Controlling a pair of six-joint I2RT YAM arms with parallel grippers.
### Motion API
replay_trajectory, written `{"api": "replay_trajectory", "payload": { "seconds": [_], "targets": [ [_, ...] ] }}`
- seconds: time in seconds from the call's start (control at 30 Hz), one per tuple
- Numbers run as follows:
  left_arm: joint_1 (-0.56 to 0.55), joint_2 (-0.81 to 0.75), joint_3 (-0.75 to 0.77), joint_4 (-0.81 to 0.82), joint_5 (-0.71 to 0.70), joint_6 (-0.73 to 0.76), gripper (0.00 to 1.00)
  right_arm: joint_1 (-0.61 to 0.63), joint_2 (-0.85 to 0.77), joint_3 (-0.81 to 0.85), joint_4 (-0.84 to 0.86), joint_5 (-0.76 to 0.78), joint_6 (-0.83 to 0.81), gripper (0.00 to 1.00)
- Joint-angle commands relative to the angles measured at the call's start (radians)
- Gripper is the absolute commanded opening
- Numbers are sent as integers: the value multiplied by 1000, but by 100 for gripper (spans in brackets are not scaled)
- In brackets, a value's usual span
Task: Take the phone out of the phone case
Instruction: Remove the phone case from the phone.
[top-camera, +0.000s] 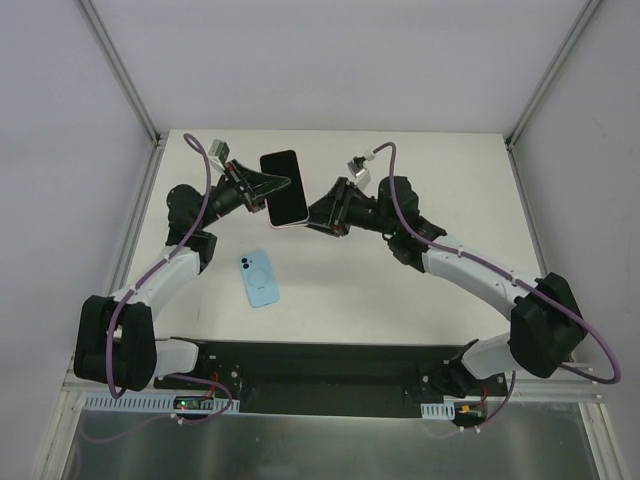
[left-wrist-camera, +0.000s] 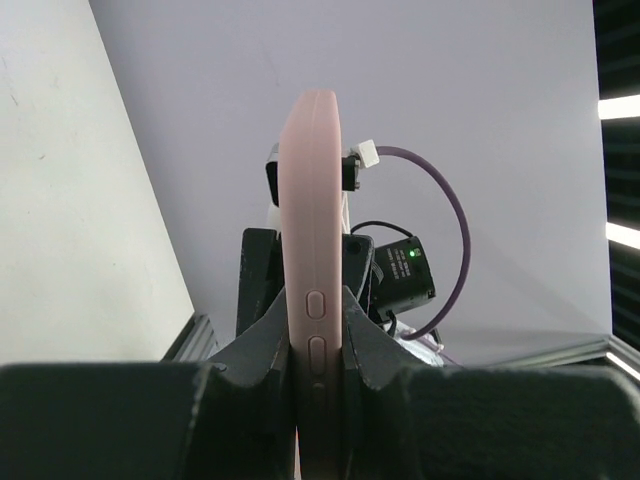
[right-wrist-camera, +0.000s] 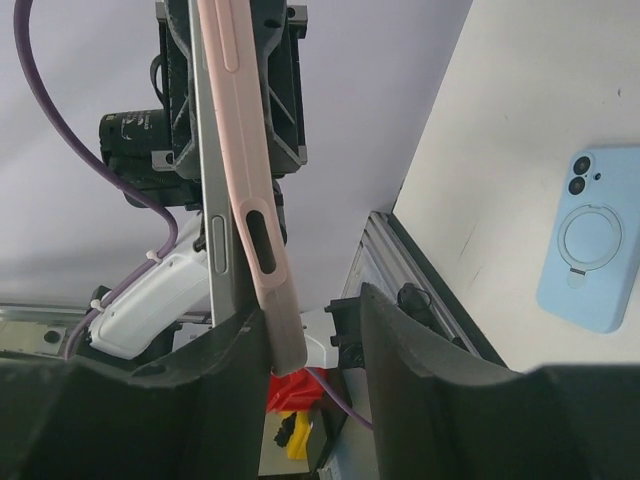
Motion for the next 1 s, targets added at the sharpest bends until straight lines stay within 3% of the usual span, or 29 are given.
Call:
{"api": "replay_trajectory", "payload": {
  "seconds": [0.0,0.13,0.23,0.37,0.4,0.53,0.57,0.67,0.97],
  "targets": [
    [-125,-35,-25,1,124,99,0,18,32,151,152,55,16,40],
    [-146,-27,-37,-24,116,124,0,3,27,174,148,41,15,27],
    [-154,-16,-38,-33,119,139,0,-23,6,178,115,33,9,1],
    [-157,-18,-31,-79,119,180,0,-52,-51,160,-31,56,-63,1],
    [-155,-22,-27,-143,121,222,0,-57,-83,168,-172,71,-143,1],
    [-154,-42,13,-343,115,355,53,-58,-143,235,-619,273,-378,1],
    [-151,-45,19,-386,104,384,73,-61,-152,237,-680,303,-410,1],
    [-140,-57,47,-536,90,484,91,-62,-190,211,-837,413,-488,1],
    [-174,16,76,-795,-26,605,93,-6,-154,143,-1046,659,-594,1]
  ]
}}
